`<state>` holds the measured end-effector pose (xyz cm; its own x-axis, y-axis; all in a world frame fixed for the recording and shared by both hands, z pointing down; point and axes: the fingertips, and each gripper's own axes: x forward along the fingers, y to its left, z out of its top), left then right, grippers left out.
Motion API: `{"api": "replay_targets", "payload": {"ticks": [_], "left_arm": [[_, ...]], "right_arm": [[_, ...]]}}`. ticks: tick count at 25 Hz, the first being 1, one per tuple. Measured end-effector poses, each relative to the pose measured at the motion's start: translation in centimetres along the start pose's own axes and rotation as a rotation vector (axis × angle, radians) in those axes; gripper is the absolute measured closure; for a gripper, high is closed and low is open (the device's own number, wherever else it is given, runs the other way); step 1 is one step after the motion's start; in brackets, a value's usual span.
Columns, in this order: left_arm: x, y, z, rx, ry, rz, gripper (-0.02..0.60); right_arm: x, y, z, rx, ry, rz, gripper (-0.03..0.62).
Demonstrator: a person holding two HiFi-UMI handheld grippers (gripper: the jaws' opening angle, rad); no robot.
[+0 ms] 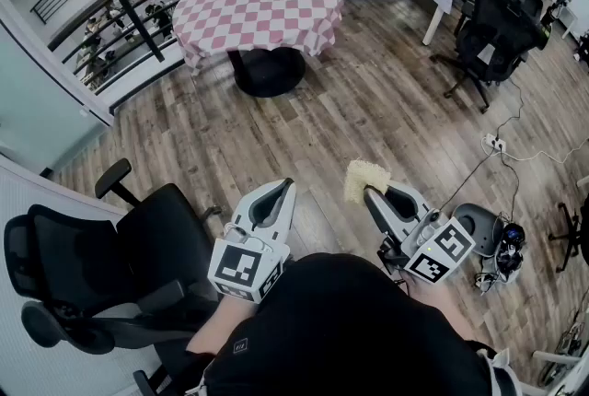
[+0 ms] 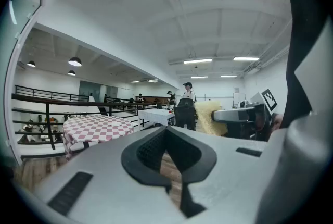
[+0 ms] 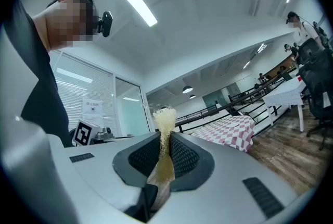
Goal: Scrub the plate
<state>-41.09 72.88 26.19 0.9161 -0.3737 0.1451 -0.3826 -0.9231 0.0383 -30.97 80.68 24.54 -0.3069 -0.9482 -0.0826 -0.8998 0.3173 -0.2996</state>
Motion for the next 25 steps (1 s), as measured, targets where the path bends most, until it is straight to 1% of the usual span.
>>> {"api": "replay_targets", "payload": {"ticks": [5, 12, 15, 19, 22, 25], "left_arm": [[0.1, -1.1, -0.3, -0.009, -0.004, 0.006, 0.575], [1.9, -2.9, -0.7, -0.006, 0.012, 0.026, 0.575], [2.9, -3.6, -0.9, -0.004, 0.023, 0.029, 0.575], [4.9, -4.3, -1.4, -0.022, 0.036, 0.017, 0.575], [6.8, -3.8, -1.5, -0.029, 0.041, 0.008, 0.575], [9.2, -2.1, -1.6, -0.041, 0.035, 0.006, 0.575]], "right_arm": [[-1.2, -0.4, -0.1, -0.001, 0.010, 0.001, 0.539], [-3.9, -2.2, 0.1, 0.005, 0.016, 0.004, 0.537], [-4.8, -3.0, -0.4, 0.019, 0.032, 0.009, 0.537], [-5.0, -4.5, -1.4, 0.056, 0.055, 0.011, 0.537], [-4.4, -5.9, -1.5, 0.070, 0.069, 0.013, 0.537], [-3.0, -8.3, -1.5, 0.077, 0.078, 0.001, 0.537]]}}
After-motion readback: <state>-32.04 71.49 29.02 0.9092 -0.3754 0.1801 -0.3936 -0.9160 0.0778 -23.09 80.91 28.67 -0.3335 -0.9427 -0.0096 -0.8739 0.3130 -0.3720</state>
